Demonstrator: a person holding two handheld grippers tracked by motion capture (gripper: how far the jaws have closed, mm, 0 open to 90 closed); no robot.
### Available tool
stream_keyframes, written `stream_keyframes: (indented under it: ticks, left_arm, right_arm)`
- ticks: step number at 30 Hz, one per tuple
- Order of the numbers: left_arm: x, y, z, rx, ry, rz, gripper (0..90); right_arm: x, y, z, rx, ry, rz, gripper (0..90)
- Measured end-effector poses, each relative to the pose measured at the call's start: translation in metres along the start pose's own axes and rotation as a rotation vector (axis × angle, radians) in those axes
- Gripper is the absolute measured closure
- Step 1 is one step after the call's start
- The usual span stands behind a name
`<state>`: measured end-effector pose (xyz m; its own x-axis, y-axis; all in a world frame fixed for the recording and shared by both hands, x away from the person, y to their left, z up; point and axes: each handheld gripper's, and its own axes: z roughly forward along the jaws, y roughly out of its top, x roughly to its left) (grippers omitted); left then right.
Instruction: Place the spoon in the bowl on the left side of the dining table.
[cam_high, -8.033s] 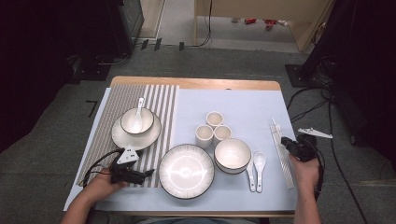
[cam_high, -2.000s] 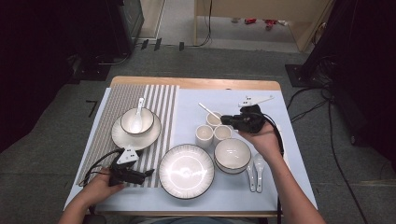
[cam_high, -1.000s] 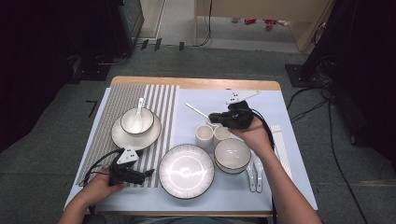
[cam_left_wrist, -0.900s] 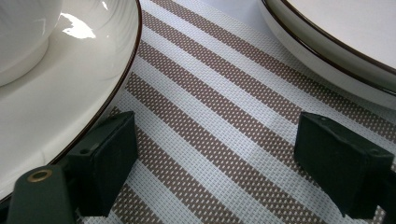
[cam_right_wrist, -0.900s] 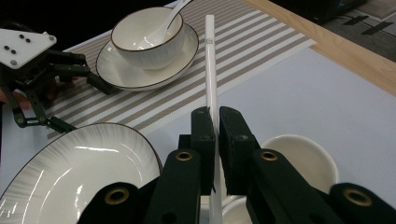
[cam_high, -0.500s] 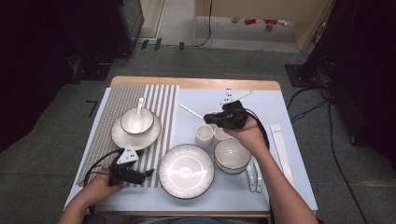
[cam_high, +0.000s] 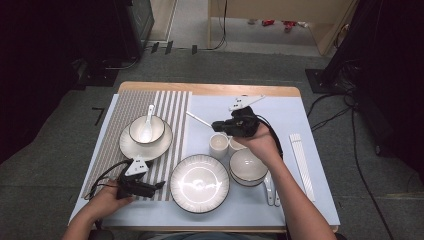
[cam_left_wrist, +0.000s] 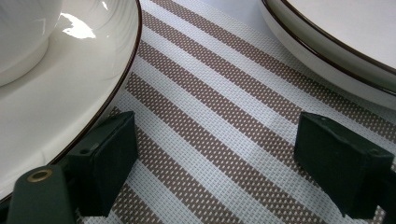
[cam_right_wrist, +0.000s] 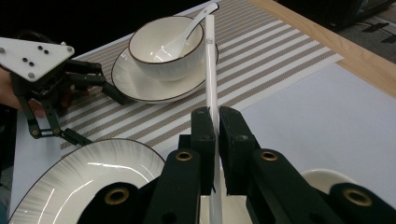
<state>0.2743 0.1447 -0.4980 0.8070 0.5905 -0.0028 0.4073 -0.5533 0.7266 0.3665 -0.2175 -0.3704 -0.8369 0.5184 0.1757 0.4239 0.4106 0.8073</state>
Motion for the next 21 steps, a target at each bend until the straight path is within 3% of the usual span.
stream_keyframes:
  ticks: [21]
  left_arm:
    - [0.000,0.000,0.000,0.001,0.000,0.001,13.8]
  right_arm:
    - [0.011,0.013,0.014,0.003,0.024,-0.019,85.3]
